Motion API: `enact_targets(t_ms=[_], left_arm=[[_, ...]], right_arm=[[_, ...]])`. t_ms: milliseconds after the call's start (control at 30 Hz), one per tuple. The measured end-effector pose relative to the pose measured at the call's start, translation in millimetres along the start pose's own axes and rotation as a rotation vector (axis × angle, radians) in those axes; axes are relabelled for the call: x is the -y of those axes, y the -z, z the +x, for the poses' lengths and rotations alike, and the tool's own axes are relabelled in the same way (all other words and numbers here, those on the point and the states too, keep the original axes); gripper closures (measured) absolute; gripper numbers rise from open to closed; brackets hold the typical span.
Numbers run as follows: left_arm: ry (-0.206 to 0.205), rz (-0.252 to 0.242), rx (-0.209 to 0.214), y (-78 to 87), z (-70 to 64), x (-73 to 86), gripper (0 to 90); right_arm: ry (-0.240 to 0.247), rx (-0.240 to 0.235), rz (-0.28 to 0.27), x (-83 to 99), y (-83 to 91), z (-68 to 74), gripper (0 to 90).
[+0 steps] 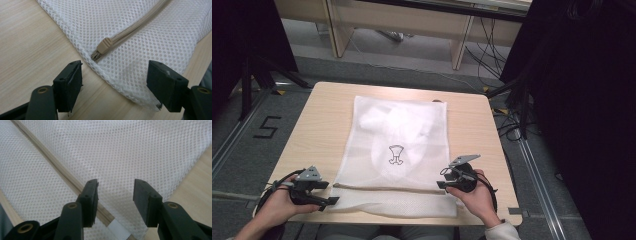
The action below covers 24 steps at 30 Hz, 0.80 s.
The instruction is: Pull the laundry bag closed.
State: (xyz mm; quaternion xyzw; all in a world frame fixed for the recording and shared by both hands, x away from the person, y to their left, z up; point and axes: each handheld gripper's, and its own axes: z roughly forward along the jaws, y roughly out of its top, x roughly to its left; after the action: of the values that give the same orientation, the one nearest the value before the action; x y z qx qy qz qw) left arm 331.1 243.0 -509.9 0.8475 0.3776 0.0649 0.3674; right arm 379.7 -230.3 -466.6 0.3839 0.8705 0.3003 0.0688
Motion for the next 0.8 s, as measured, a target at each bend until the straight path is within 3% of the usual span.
enact_targets(t_ms=[33, 67, 100, 167, 300, 367, 400, 500, 567, 700, 733, 767, 800], left_arm=[[0.008, 0.014, 0.009, 1.1, 0.9, -0.4, 28.0], [0.001, 0.005, 0.004, 1.4, 1.8, -0.4, 28.1], [0.031, 0.0, 0.011, 1.1, 1.4, 0.4, 28.1], [0.02, 0.01, -0.003, 2.3, 3.0, 0.5, 28.1], [0.023, 0.014, -0.001, 2.7, 3.5, 0.8, 28.0], [0.025, 0.016, 0.002, 2.0, 2.9, 0.7, 28.1], [0.024, 0.016, 0.001, 1.7, 2.7, 0.6, 28.1], [0.033, 0.016, 0.009, 1.3, 3.2, 0.8, 28.1], [0.045, 0.02, 0.014, 1.3, 3.6, 1.2, 28.3], [0.033, 0.022, 0.011, 1.5, 4.2, 1.0, 28.4], [0.045, 0.023, 0.016, 1.1, 3.6, 1.0, 28.4], [0.045, 0.023, 0.016, 1.1, 3.6, 1.0, 28.4], [0.044, 0.022, 0.016, 1.0, 3.4, 0.9, 28.5]], right_arm=[[0.02, 0.006, -0.04, 0.8, -4.1, 0.8, 55.3], [0.036, 0.007, -0.008, -1.5, -2.0, 1.8, 55.0], [0.031, -0.027, -0.039, -4.8, -5.7, 6.3, 55.2], [0.018, -0.054, -0.046, -7.1, -6.4, 9.0, 55.3], [0.089, -0.084, -0.047, -21.7, -9.4, 21.2, 56.6], [0.124, -0.106, -0.088, -32.1, -15.4, 32.7, 57.6], [0.133, -0.113, -0.051, -37.4, -13.7, 35.4, 57.6], [0.14, -0.131, -0.071, -44.8, -18.5, 42.9, 57.8], [0.174, -0.144, -0.043, -55.8, -23.6, 52.0, 58.7], [0.221, -0.175, -0.052, -64.8, -32.5, 60.6, 59.3], [0.221, -0.213, -0.045, -70.7, -36.4, 67.3, 59.7], [0.221, -0.213, -0.045, -70.7, -36.4, 67.3, 59.7], [0.237, -0.231, -0.039, -76.8, -41.2, 76.0, 60.5]])
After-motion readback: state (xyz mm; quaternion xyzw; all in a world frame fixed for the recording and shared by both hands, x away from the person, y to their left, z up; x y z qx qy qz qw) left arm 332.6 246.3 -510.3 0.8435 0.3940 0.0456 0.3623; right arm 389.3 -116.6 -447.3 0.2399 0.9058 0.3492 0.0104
